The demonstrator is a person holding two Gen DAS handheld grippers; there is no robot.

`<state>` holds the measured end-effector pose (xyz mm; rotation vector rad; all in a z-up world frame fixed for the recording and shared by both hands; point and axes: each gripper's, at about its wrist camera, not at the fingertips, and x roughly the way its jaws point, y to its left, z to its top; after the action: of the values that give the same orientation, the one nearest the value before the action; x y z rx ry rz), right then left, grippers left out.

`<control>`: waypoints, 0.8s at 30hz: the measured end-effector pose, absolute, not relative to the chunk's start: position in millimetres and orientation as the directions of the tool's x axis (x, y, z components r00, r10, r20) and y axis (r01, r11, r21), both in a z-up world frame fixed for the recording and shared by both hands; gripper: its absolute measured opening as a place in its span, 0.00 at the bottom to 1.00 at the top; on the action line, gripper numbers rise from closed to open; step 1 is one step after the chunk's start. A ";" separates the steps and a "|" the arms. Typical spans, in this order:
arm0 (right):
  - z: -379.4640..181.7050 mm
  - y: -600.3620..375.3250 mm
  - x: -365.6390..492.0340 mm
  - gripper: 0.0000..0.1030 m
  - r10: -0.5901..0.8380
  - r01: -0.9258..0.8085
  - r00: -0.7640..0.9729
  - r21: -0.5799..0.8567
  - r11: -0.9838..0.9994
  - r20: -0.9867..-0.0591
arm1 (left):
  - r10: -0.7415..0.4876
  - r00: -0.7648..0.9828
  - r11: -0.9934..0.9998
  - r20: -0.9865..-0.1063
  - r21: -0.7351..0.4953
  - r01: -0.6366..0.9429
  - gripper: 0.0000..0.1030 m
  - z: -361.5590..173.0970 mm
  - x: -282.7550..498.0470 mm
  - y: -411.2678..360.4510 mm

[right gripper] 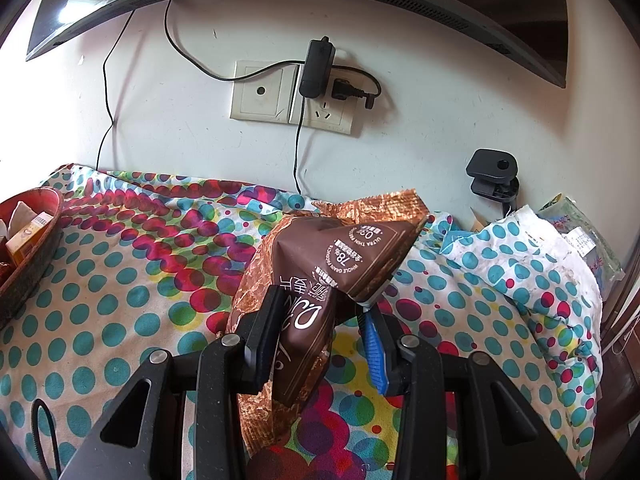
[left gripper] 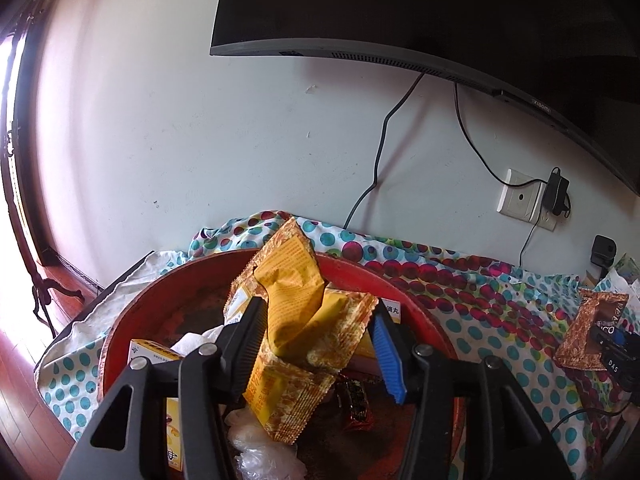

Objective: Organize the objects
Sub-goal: 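Drop the yellow snack bag in the tray with left gripper while right holds brown bag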

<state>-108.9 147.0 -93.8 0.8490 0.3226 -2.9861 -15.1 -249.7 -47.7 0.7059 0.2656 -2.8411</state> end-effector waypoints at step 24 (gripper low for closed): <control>-91.2 141.4 -108.6 0.33 0.019 0.077 -0.845 -0.158 -0.984 -0.535 | -0.041 -0.864 -0.980 -0.503 -0.148 0.133 0.59 -49.9 -11.6 -234.1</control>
<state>-108.6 141.4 -91.2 0.8656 0.2705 -2.9761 -11.6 -234.1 -49.9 0.7856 0.2724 -2.9355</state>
